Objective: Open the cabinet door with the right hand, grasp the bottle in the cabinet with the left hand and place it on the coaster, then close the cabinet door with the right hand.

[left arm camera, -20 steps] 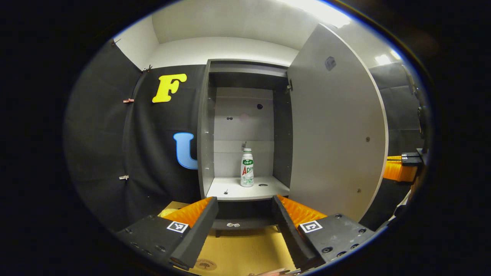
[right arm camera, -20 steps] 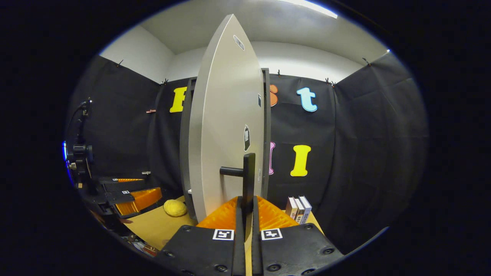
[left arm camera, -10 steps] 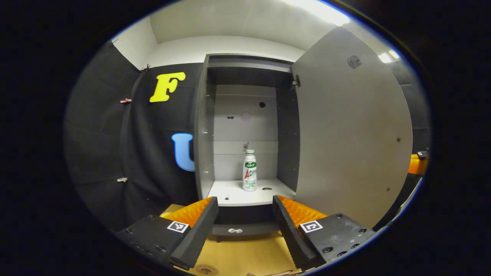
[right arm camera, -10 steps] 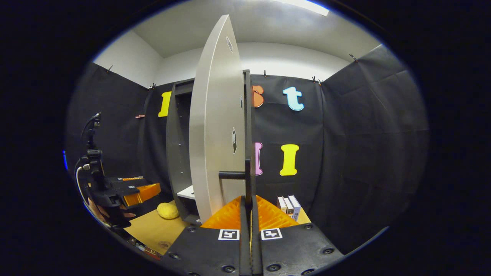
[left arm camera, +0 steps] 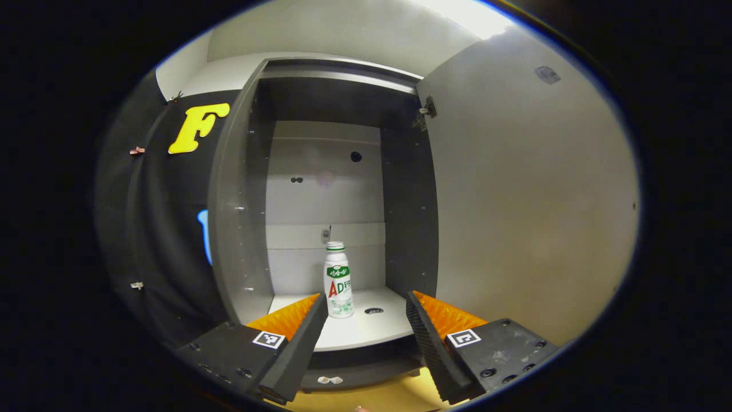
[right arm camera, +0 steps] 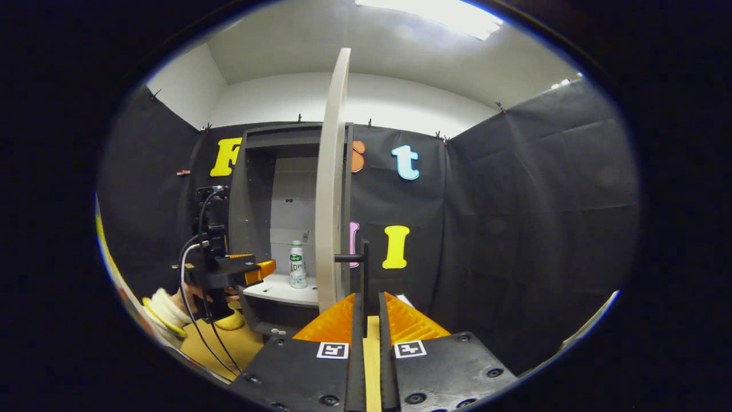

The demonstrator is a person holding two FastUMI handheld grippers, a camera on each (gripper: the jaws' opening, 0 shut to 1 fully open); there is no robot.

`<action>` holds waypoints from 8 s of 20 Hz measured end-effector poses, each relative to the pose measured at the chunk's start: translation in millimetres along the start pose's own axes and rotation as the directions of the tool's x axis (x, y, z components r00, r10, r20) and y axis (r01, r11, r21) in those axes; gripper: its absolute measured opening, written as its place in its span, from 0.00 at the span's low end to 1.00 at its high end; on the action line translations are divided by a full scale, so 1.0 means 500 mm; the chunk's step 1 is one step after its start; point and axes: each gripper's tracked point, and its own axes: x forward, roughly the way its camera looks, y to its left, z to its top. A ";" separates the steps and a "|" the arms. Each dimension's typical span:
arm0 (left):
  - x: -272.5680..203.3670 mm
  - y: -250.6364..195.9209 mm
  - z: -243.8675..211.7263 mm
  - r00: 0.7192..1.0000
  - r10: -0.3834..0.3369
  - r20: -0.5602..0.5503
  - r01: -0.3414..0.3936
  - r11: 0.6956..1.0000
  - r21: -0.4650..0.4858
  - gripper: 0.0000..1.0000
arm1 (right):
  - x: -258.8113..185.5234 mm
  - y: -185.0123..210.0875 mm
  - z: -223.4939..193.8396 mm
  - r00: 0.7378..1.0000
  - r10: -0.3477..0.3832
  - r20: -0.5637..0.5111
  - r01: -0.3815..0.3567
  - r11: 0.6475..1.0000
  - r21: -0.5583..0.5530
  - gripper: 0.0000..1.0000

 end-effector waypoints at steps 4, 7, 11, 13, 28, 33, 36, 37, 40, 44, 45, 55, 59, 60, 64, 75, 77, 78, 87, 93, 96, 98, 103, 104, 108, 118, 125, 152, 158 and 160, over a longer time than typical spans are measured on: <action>0.087 0.041 -0.015 1.000 -0.007 -0.006 0.007 1.000 0.002 0.87 | -0.040 0.091 0.024 0.999 0.042 0.011 -0.042 0.998 0.036 0.19; 0.147 0.076 -0.022 1.000 -0.004 0.004 0.004 1.000 -0.010 0.87 | -0.029 0.136 0.019 0.998 0.055 0.009 -0.055 0.998 0.015 0.33; 0.237 0.106 -0.053 1.000 -0.009 -0.014 0.009 1.000 -0.024 0.88 | -0.004 0.186 0.008 0.999 0.050 -0.001 -0.050 0.999 -0.009 0.64; 0.286 0.122 -0.078 0.999 0.005 -0.032 -0.006 0.999 -0.035 0.88 | 0.009 0.214 -0.003 0.999 0.050 -0.022 -0.050 0.999 -0.018 0.64; 0.478 0.142 -0.155 0.997 -0.002 -0.073 0.001 1.000 -0.010 0.88 | 0.094 0.244 -0.030 0.997 -0.013 -0.075 0.009 0.998 -0.061 0.97; 0.472 0.143 -0.147 0.997 -0.006 -0.075 0.004 1.000 -0.019 0.73 | 0.087 0.241 -0.037 0.996 -0.004 -0.092 -0.001 0.999 -0.050 0.96; 0.451 0.156 -0.122 0.998 -0.014 -0.058 0.014 1.000 -0.004 0.75 | 0.082 0.239 -0.037 0.996 0.020 -0.090 -0.024 0.999 -0.039 0.96; 0.442 0.156 -0.112 0.999 -0.016 -0.052 0.016 1.000 -0.004 0.74 | 0.080 0.240 -0.037 0.995 0.033 -0.090 -0.036 0.999 -0.034 0.96; 0.438 0.160 -0.101 0.999 -0.028 -0.042 0.026 0.999 -0.032 0.73 | 0.069 0.242 -0.040 0.992 0.091 -0.090 -0.092 0.996 -0.006 0.96; 0.425 0.160 -0.090 1.000 0.015 -0.026 -0.016 1.000 -0.027 0.73 | 0.032 0.238 -0.045 0.973 0.207 -0.102 -0.204 0.978 0.031 0.97; 0.425 0.156 -0.091 0.999 0.033 -0.020 -0.033 0.999 -0.018 0.73 | 0.023 0.235 -0.043 0.967 0.233 -0.099 -0.231 0.972 0.035 0.96; 0.428 0.153 -0.116 0.951 0.305 -0.042 -0.308 0.945 -0.107 0.74 | -0.108 0.212 -0.042 0.840 0.535 -0.095 -0.530 0.845 0.072 0.97; 0.419 0.158 -0.104 0.900 0.429 -0.079 -0.434 0.898 -0.068 0.74 | -0.117 0.217 -0.065 0.816 0.569 -0.102 -0.569 0.822 0.034 0.97; 0.419 0.160 -0.106 0.886 0.456 -0.085 -0.461 0.886 -0.053 0.74 | -0.120 0.233 -0.077 0.797 0.594 -0.105 -0.593 0.804 0.049 0.97; 0.427 0.165 -0.120 0.850 0.516 -0.108 -0.523 0.851 -0.053 0.74 | -0.102 0.309 -0.115 0.741 0.663 -0.107 -0.651 0.748 0.128 0.98; 0.457 0.194 -0.212 0.794 0.598 -0.109 -0.591 0.801 0.089 0.74 | 0.007 0.438 -0.491 0.755 0.543 -0.367 -0.575 0.818 0.028 0.98; 0.462 0.198 -0.217 0.801 0.591 -0.096 -0.582 0.806 0.105 0.74 | 0.016 0.458 -0.534 0.753 0.533 -0.387 -0.574 0.819 0.010 0.98; 0.460 0.197 -0.221 0.804 0.587 -0.095 -0.579 0.809 0.099 0.75 | 0.021 0.470 -0.545 0.756 0.532 -0.383 -0.575 0.818 0.002 0.98; 0.493 0.216 -0.266 0.840 0.528 -0.125 -0.524 0.849 0.067 0.75 | 0.049 0.468 -0.615 0.778 0.460 -0.428 -0.527 0.849 -0.044 0.98; 0.501 0.206 -0.279 0.858 0.501 -0.114 -0.500 0.865 0.035 0.75 | 0.042 0.466 -0.636 0.758 0.466 -0.458 -0.512 0.859 0.026 0.98; 0.507 0.201 -0.287 0.859 0.499 -0.117 -0.499 0.866 0.027 0.75 | 0.044 0.465 -0.627 0.764 0.459 -0.453 -0.517 0.856 -0.005 0.98; 0.505 0.201 -0.303 0.856 0.496 -0.144 -0.496 0.867 0.034 0.77 | 0.045 0.466 -0.624 0.765 0.463 -0.448 -0.527 0.850 -0.021 0.98; 0.503 0.208 -0.283 0.853 0.504 -0.137 -0.504 0.863 0.039 0.98 | 0.041 0.461 -0.626 0.763 0.453 -0.462 -0.527 0.849 -0.037 0.98; 0.499 0.206 -0.280 0.851 0.504 -0.147 -0.503 0.863 0.041 0.98 | 0.040 0.459 -0.620 0.764 0.452 -0.460 -0.525 0.850 -0.036 0.98; 0.505 0.207 -0.188 0.857 0.495 -0.143 -0.496 0.868 0.027 0.98 | 0.047 0.435 -0.570 0.788 0.440 -0.431 -0.504 0.863 -0.042 0.98; 0.459 0.170 0.249 0.908 0.412 -0.076 -0.412 0.911 0.017 0.98 | -0.045 0.325 -0.236 0.830 0.502 -0.244 -0.534 0.841 -0.086 0.98; 0.442 0.090 0.430 0.945 0.320 -0.059 -0.319 0.947 0.030 0.98 | -0.180 0.213 -0.098 0.797 0.578 -0.175 -0.563 0.816 0.131 0.98; 0.468 0.081 0.407 0.893 0.434 -0.117 -0.429 0.901 0.072 0.98 | -0.017 -0.038 -0.048 0.879 0.468 -0.088 -0.449 0.876 0.179 0.97; 0.495 0.149 0.405 0.919 0.376 -0.118 -0.373 0.927 0.049 0.98 | 0.002 0.104 -0.047 0.868 0.488 -0.089 -0.472 0.868 0.153 0.97; 0.497 0.182 0.405 0.925 0.362 -0.117 -0.357 0.932 0.064 0.99 | 0.004 0.156 -0.051 0.864 0.496 -0.088 -0.478 0.863 0.165 0.98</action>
